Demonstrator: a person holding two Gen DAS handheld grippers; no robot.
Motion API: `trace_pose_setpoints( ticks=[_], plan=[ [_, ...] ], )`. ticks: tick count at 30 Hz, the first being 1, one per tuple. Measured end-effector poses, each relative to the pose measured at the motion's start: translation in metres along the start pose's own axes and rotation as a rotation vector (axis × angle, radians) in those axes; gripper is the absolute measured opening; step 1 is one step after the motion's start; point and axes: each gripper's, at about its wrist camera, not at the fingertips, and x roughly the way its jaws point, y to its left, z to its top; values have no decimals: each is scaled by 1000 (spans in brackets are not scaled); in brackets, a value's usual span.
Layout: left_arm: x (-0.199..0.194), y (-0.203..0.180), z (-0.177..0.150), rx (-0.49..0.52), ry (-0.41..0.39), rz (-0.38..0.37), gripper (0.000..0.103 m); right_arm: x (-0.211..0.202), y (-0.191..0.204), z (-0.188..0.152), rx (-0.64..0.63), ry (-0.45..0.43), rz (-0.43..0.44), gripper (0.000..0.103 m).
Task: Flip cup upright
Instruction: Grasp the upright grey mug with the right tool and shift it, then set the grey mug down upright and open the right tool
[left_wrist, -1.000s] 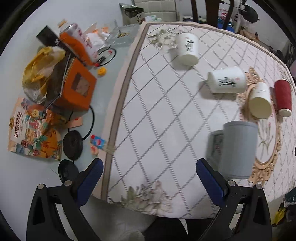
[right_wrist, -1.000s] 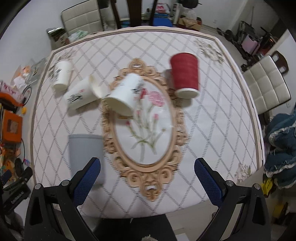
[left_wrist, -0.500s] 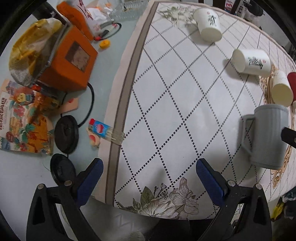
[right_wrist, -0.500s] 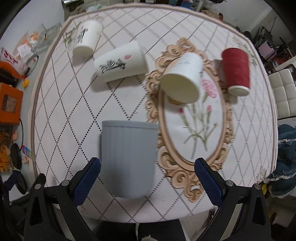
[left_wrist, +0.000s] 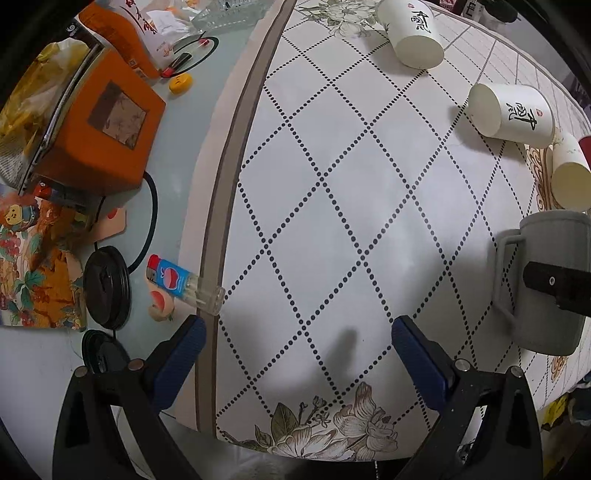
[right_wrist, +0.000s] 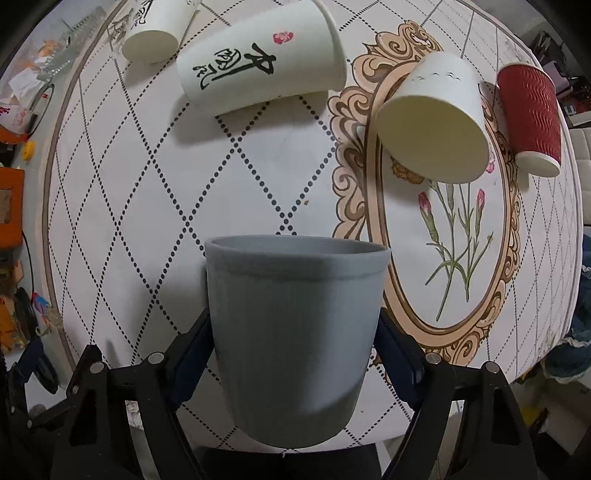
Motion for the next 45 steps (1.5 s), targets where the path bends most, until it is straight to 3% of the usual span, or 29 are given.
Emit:
trace_pose_setpoints(
  ticks=[3, 6, 13, 17, 22, 26, 35, 45],
  plan=[
    [0, -1, 2, 4, 7, -4, 103, -2, -2, -2, 12, -26, 58, 84],
    [-2, -1, 2, -1, 15, -9, 103, -16, -10, -9, 16, -109, 84, 84],
    [6, 2, 19, -40, 47, -64, 103, -45, -13, -27, 29, -416, 92, 84],
    [13, -4, 30, -45, 45, -64, 103, -42, -8, -27, 22, -604, 62, 84],
    [18, -14, 37, -21, 30, -58, 103, -28, 2, -34, -14, -734, 21, 84],
    [13, -24, 34, 10, 0, -40, 103, -27, 2, -45, -33, -747, 18, 84],
    [-5, -29, 5, 27, -34, -21, 103, -28, -7, -73, -32, -659, 33, 85],
    [-79, -30, -32, -7, -134, 26, 103, -60, -27, -118, -28, -648, 5, 100]
  ],
)
